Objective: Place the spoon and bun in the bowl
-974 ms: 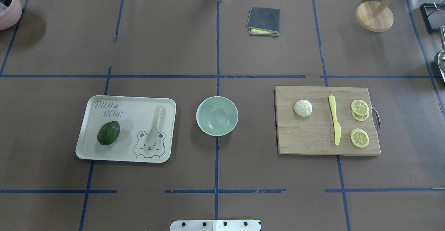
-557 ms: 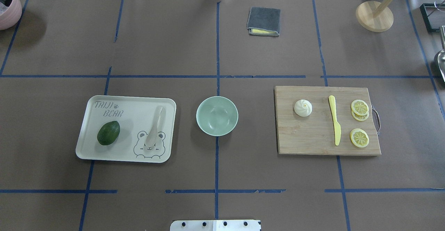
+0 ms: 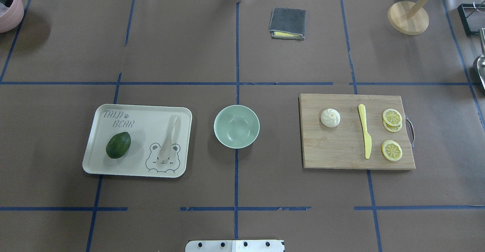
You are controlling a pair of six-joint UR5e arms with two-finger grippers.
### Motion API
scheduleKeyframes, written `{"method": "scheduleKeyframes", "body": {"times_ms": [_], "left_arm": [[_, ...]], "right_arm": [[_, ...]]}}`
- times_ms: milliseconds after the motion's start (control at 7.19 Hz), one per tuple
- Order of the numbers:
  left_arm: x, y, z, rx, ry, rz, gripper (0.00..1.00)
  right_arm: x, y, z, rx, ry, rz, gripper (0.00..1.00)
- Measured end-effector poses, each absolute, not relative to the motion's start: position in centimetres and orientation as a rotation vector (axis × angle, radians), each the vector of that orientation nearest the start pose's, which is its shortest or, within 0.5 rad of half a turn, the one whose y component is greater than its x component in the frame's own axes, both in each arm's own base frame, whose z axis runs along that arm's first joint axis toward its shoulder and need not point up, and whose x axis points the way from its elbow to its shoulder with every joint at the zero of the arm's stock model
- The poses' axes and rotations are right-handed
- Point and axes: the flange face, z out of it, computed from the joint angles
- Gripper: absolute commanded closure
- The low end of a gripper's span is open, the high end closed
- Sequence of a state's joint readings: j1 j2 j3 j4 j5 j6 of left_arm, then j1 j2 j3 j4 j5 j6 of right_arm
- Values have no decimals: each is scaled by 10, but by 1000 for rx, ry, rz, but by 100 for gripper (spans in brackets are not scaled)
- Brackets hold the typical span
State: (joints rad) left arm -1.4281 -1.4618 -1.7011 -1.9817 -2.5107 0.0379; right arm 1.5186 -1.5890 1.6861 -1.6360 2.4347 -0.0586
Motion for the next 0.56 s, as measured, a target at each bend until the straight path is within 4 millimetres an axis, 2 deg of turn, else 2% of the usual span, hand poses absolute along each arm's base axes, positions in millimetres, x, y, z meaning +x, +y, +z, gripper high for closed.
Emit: {"method": "scheduleKeyframes", "body": {"times_ms": [278, 557], "left_arm": [[107, -462, 543, 394, 1035, 482, 0], [217, -472, 473, 410, 1093, 483, 0]], "right_arm": [[32, -481, 614, 26, -877, -116, 0], [31, -472, 620, 23, -892, -119, 0]]}}
